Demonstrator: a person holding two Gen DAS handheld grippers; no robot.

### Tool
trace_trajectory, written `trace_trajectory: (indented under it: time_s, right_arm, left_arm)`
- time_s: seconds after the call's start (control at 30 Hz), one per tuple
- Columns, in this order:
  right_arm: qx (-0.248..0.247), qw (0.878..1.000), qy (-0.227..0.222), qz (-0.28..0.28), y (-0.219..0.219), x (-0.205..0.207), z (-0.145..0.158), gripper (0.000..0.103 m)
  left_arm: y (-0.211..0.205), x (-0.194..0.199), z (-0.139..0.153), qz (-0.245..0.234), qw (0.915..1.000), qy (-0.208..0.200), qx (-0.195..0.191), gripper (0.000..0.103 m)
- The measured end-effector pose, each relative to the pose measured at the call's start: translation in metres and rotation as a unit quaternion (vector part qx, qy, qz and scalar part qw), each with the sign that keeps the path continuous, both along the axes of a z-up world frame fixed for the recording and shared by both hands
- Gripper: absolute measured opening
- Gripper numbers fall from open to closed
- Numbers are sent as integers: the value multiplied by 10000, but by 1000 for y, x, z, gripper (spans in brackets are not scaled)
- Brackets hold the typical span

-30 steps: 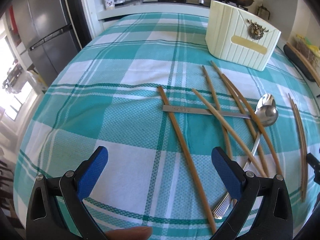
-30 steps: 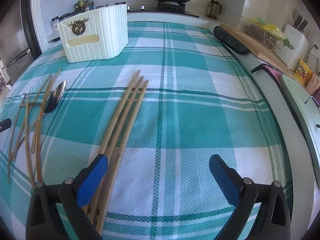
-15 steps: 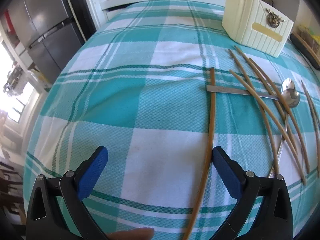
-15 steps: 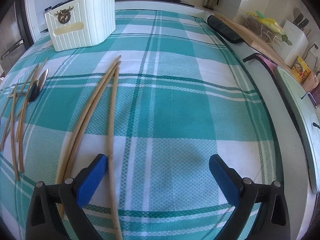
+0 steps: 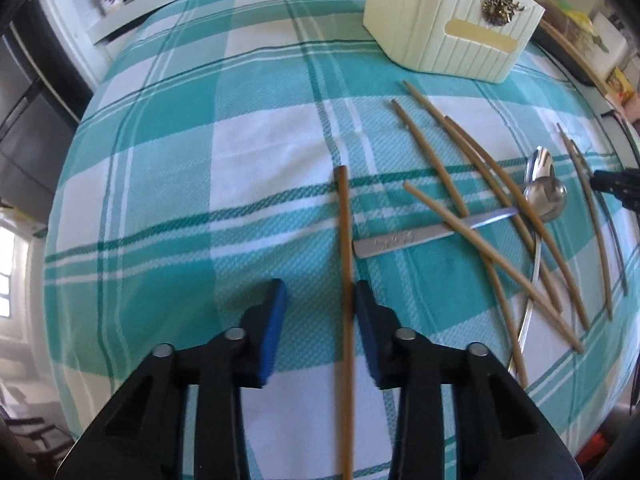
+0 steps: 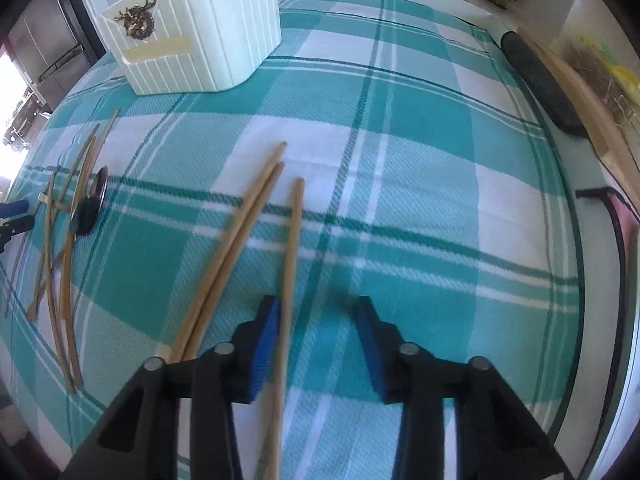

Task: Organize utensils
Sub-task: 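Lift the held chopsticks upright with both tools and carry them over the cream holder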

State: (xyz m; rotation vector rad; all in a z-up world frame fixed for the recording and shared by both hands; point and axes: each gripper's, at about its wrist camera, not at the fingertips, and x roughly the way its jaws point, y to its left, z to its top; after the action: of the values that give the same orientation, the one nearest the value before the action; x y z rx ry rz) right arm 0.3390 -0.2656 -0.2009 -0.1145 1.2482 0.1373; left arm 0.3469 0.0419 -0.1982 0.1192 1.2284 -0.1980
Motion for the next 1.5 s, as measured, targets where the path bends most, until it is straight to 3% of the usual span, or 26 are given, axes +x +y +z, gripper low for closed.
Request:
trace_trajectory:
  time_s: [0.03, 0.07, 0.23, 0.4, 0.8, 1.07, 1.2, 1.37, 1.43, 1.5]
  right_arm:
    - [-17, 10000, -7, 11, 3, 9, 1, 21]
    - [20, 10000, 5, 6, 4, 18, 1, 7]
    - [262, 9987, -269, -359, -1, 45, 7, 6]
    - [832, 9910, -943, -464, -9, 16, 50, 6]
    - [1262, 9639, -2339, -135, -7, -63, 179, 6]
    - [1268, 9471, -2949, -43, 0, -72, 219, 6]
    - [1306, 9455, -2983, -55, 2, -70, 220, 6]
    - [1348, 9448, -2985, -118, 0, -70, 218, 6]
    - [1387, 9442, -2984, -131, -2, -71, 219, 6]
    - [1393, 9439, -2993, -126, -3, -72, 219, 6]
  left_arm:
    - [1, 3, 1, -26, 10000, -11, -30, 5]
    - [1, 9, 1, -40, 9999, -3, -101, 4]
    - [30, 22, 10, 370, 9976, -252, -532, 3]
    - [62, 0, 57, 670, 9892, -856, -983, 3]
    - [71, -57, 182, 406, 9564, -2356, -1677, 4]
    - [72, -57, 205, 455, 9375, -2844, -1952, 4]
    - [71, -51, 202, 490, 9386, -2806, -1947, 3]
    - [76, -30, 184, 694, 9514, -2426, -1762, 3]
    - [81, -14, 167, 804, 9584, -2157, -1686, 10]
    - [87, 7, 145, 976, 9636, -1769, -1749, 24]
